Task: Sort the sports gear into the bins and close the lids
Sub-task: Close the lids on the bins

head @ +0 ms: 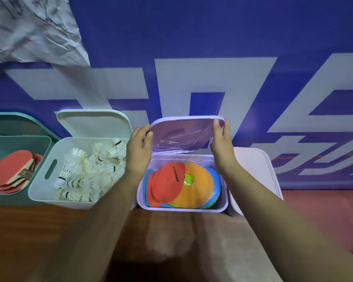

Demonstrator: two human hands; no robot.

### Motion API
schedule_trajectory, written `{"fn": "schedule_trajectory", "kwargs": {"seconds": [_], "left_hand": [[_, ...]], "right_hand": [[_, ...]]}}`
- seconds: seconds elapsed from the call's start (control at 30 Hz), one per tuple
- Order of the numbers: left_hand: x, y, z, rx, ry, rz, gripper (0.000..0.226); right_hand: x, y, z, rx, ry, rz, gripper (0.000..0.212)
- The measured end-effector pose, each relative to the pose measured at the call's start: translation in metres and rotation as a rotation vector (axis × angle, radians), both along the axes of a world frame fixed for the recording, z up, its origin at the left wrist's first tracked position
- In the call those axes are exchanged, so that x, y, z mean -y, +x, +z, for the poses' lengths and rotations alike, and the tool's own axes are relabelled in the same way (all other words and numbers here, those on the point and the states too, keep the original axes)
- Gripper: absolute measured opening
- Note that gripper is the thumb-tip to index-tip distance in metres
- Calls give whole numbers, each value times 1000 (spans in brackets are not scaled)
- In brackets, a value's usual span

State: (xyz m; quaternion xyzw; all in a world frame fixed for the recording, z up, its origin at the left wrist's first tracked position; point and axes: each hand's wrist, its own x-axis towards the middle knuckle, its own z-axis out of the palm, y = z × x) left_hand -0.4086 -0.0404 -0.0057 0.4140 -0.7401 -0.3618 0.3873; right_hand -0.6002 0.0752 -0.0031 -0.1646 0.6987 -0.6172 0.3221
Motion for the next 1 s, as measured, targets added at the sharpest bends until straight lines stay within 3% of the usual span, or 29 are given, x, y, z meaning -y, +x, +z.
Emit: {"fn": "schedule_trajectory", "kwargs": {"seconds": [0.07,0.13,0.23,0.3,0.4,0.47,0.57,0.67,0.83,0.93,1.0], "left_hand": [[-13,5,14,-35,-44,-24,22],[-29,9,25,-12,-164,-70,21],[-57,18,21,87,-338,-198,21],[-78,25,12,116,-384,-296,23],[-98,35,-7,136,-187,-328,37],[-99,46,-29,156,-11,-181,45],[-89,64,-61,310,25,92,43],[-84,74,-77,430,28,163,39],[-87,71,-93,477,-170,9,59],[-96,69,-99,504,-9,-262,87],[-100,69,-107,624,-40,-436,101]], "right_hand": [[-10,2,5,116,-8,-17,92],[-20,8,17,312,-103,-31,83],[-34,20,25,659,-315,-12,40],[-44,28,20,731,-364,-17,22],[-63,31,5,626,-248,-88,34],[-82,30,-8,539,-173,-94,34],[-107,26,-35,424,-97,-39,34],[-121,23,-56,405,-94,19,40],[-123,25,-68,336,-51,36,32],[-114,18,-75,210,53,-13,30],[-111,9,-79,17,171,15,29]]}}
